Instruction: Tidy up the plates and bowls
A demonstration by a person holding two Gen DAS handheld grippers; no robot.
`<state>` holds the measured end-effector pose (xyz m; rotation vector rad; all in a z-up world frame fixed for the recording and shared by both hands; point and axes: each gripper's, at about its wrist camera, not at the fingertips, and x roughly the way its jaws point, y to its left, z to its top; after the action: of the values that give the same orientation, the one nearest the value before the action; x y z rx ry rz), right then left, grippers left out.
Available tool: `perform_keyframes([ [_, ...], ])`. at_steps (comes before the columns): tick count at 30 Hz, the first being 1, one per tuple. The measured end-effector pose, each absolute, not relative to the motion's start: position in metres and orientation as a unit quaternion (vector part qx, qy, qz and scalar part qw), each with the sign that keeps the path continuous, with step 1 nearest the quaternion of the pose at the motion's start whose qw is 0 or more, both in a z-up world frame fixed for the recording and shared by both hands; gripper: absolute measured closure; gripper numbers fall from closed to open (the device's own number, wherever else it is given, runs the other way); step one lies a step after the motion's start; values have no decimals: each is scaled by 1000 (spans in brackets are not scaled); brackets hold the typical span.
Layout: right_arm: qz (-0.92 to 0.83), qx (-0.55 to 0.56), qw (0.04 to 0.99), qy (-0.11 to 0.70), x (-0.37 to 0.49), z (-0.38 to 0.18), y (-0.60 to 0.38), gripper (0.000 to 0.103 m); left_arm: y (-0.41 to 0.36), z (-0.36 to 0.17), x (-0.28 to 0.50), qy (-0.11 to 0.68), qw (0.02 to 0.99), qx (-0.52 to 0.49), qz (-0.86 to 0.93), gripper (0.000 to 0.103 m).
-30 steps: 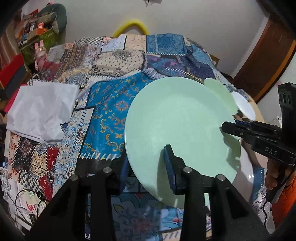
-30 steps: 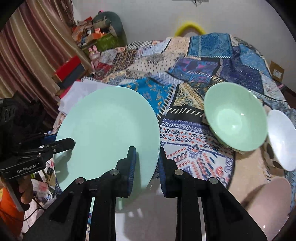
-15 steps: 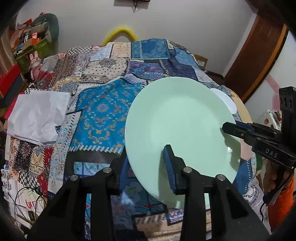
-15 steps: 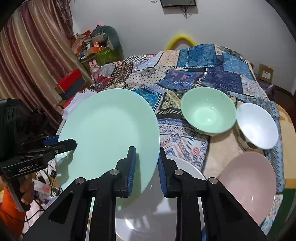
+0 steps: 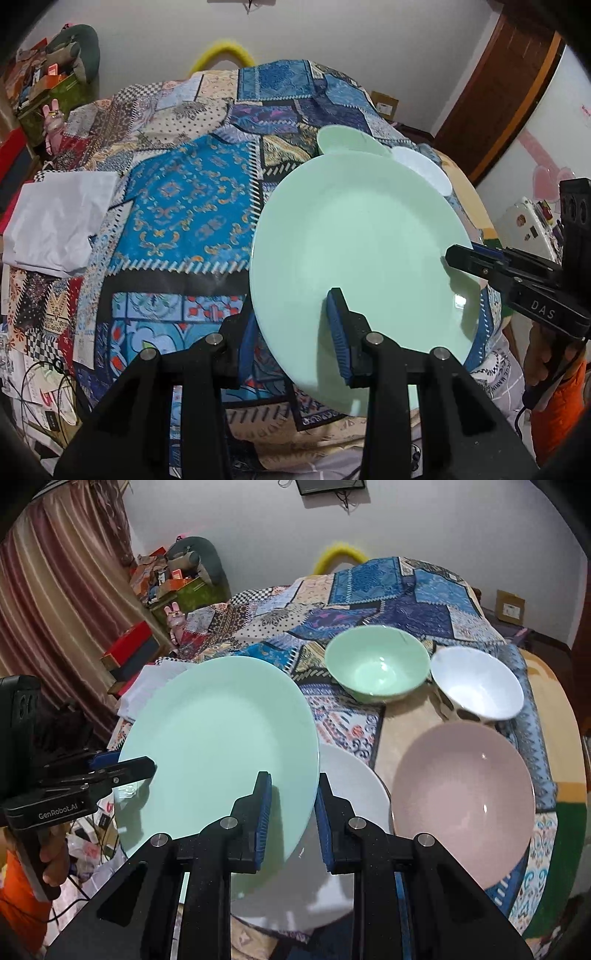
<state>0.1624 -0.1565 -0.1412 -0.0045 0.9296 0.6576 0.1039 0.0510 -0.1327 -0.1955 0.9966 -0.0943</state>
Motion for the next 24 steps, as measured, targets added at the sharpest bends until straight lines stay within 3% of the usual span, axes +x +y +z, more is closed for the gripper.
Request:
perform_keyframes([
  [24,266,26,824,500,160,-198,-190,82,17,-196,131,535,838,-80,-66,67],
])
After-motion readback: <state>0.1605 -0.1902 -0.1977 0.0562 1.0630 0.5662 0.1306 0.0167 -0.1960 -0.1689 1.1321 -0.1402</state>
